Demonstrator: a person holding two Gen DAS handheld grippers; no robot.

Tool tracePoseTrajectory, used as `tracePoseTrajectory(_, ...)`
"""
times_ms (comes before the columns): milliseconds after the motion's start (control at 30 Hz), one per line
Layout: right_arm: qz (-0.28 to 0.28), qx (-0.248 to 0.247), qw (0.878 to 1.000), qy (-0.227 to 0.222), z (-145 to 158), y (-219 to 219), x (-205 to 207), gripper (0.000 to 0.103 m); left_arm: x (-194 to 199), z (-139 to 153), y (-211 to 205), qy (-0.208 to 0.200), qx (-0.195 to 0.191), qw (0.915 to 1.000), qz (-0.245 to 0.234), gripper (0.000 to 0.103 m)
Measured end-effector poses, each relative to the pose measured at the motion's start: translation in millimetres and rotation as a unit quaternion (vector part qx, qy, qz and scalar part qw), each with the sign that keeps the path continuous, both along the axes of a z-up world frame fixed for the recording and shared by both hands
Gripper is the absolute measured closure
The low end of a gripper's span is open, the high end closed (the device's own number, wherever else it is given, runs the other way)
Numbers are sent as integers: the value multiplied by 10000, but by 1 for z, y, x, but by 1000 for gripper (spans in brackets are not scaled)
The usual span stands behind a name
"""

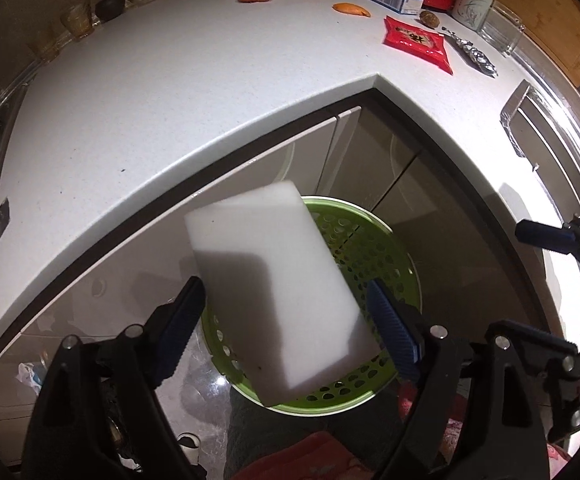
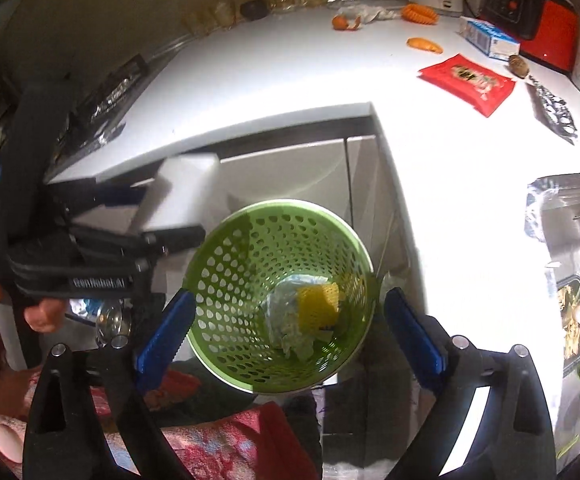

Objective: Collect trash
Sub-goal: 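Carry the sponge and foam net to the green basket and release both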

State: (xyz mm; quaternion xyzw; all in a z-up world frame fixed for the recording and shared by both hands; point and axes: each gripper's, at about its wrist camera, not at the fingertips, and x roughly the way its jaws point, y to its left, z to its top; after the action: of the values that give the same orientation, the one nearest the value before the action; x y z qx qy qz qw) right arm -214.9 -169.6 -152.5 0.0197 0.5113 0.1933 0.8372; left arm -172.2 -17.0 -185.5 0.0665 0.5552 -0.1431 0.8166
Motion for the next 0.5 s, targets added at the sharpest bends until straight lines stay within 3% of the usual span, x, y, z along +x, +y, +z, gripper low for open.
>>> tracePoseTrajectory(167, -120, 57, 9998, -132, 11, -10, 1, 7, -3, 6, -6, -63, -33, 9999, -128, 12)
tracePoseTrajectory(500, -135, 72, 9997, -206, 18, -8, 5, 7, 1, 15, -2, -154, -41, 9998, -76, 8)
